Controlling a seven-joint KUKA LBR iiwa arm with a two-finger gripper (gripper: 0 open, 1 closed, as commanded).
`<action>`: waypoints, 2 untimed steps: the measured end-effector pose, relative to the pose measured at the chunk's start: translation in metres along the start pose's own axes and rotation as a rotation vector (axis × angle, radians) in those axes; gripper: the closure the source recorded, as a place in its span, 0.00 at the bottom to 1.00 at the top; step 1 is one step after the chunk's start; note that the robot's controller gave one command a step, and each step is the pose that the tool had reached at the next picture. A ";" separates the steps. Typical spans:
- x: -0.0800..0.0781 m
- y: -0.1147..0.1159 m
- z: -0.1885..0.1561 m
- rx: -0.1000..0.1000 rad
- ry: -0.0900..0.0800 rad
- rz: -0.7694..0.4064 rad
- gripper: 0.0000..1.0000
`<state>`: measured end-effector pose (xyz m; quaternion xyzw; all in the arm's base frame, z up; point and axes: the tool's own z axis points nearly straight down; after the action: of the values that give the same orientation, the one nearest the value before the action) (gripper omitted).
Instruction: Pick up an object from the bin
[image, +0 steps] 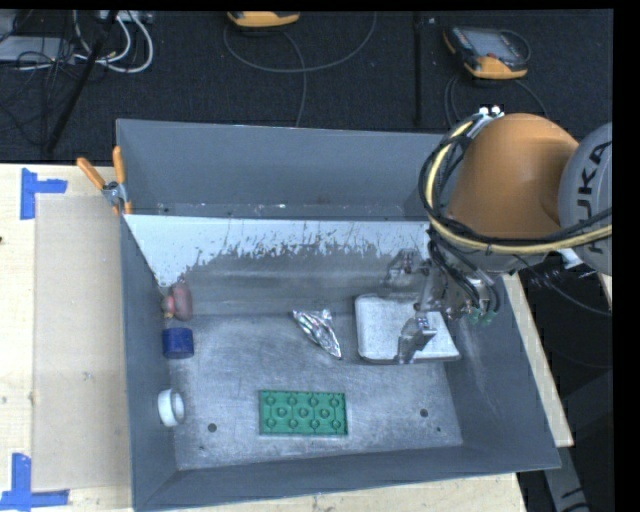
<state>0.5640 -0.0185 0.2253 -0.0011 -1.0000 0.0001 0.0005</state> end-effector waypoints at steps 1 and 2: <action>-0.040 0.056 0.145 -0.002 0.004 -0.167 0.00; -0.043 0.055 0.140 -0.001 -0.004 -0.165 1.00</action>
Offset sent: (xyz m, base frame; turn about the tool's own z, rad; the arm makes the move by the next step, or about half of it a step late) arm 0.0414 0.0538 -0.1405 -0.1682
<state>0.6065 0.0363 0.0857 0.0812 -0.9967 -0.0004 -0.0016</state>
